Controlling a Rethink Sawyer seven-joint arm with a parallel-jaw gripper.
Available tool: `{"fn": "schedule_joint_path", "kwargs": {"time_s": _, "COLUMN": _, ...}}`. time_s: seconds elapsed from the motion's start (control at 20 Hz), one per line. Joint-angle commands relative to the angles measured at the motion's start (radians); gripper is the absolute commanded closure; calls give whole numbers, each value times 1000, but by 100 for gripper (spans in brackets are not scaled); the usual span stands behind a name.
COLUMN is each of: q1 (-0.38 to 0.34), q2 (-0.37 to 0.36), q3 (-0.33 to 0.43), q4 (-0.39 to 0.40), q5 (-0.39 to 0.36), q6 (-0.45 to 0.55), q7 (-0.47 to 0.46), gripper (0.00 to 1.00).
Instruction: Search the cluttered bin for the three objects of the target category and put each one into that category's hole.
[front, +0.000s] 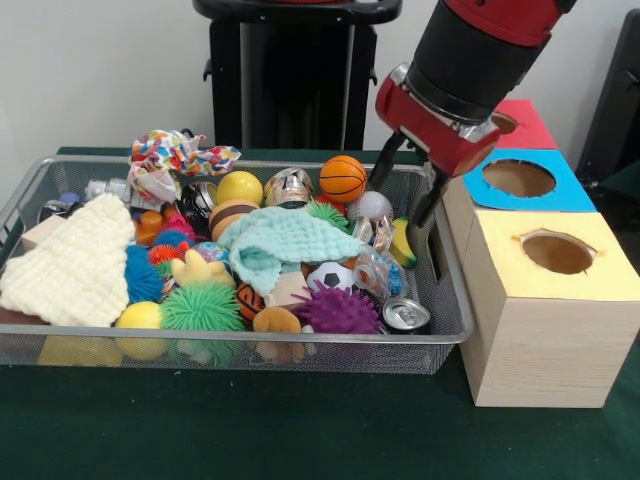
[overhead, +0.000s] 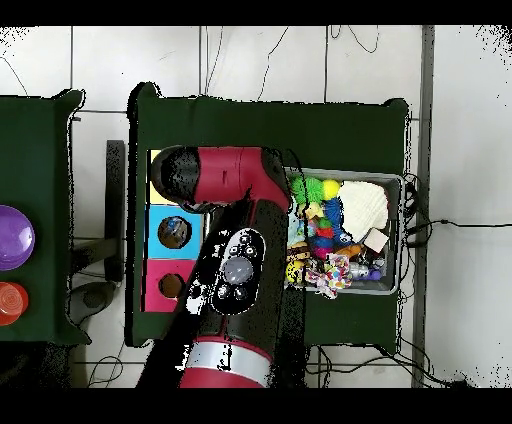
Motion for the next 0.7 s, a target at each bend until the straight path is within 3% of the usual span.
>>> {"fn": "schedule_joint_path", "kwargs": {"time_s": 0.05, "q1": 3, "q2": 20, "q3": -79, "q4": 163, "q5": 88, "q6": -56, "q7": 444, "gripper": 0}}
{"fn": "schedule_joint_path", "kwargs": {"time_s": 0.7, "q1": -72, "q2": 86, "q3": -62, "q4": 248, "q5": 223, "q6": -261, "q7": 529, "gripper": 0}}
